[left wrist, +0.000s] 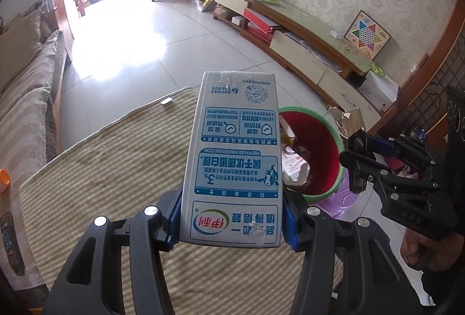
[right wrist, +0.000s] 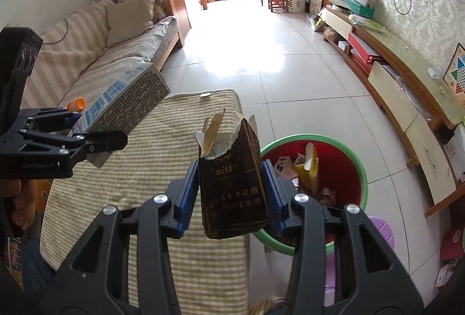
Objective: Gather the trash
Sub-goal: 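Carry the carton and wrapper over the red bin and open both tools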
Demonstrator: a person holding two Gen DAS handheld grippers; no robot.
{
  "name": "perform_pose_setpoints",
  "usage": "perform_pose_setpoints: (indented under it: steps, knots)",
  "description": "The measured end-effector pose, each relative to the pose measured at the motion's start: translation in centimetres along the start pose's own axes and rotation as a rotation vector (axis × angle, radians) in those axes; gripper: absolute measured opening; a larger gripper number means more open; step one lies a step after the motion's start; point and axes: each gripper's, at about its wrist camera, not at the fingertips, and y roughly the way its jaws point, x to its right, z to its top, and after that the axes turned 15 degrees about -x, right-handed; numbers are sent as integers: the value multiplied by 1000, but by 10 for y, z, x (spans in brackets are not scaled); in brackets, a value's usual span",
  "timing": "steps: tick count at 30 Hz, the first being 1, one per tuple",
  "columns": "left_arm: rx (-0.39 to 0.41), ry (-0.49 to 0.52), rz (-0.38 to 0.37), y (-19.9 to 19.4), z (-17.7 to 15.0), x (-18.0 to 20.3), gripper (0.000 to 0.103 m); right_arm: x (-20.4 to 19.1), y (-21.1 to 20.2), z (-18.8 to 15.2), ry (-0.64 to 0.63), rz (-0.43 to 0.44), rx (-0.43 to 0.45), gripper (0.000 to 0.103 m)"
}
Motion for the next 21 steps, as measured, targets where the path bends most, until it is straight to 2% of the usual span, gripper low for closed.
perform_pose_setpoints:
  steps: [10, 21]
  knots:
    - [-23, 56, -94, 39, 36, 66, 50, 83, -1, 4, 122, -23, 3, 42]
    - [-70, 91, -115, 78, 66, 110, 51, 125, 12, 4, 184, -16, -19, 44]
